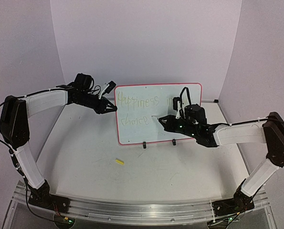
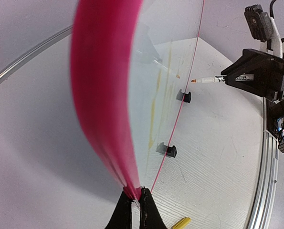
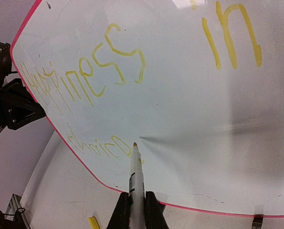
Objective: Write a sentence on the whiteboard
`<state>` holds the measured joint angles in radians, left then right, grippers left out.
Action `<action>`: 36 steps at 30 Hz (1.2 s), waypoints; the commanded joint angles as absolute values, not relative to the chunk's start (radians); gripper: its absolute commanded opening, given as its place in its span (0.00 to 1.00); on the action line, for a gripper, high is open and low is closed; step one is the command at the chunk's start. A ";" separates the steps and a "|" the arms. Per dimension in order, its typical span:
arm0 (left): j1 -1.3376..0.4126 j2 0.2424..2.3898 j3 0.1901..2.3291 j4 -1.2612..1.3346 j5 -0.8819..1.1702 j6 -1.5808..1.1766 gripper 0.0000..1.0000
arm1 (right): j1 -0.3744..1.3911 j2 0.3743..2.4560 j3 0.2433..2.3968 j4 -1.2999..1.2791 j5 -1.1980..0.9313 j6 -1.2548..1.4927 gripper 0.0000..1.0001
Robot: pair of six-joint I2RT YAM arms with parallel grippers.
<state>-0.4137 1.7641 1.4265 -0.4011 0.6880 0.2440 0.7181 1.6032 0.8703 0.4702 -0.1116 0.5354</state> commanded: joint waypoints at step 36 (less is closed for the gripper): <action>-0.427 1.720 1.436 -0.390 0.699 0.274 0.00 | 0.702 1.700 0.918 0.509 -0.149 0.541 0.00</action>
<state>-0.4137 1.7641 1.4265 -0.4007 0.6868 0.2436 0.7113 1.6775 0.9035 0.4836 -0.1509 0.5386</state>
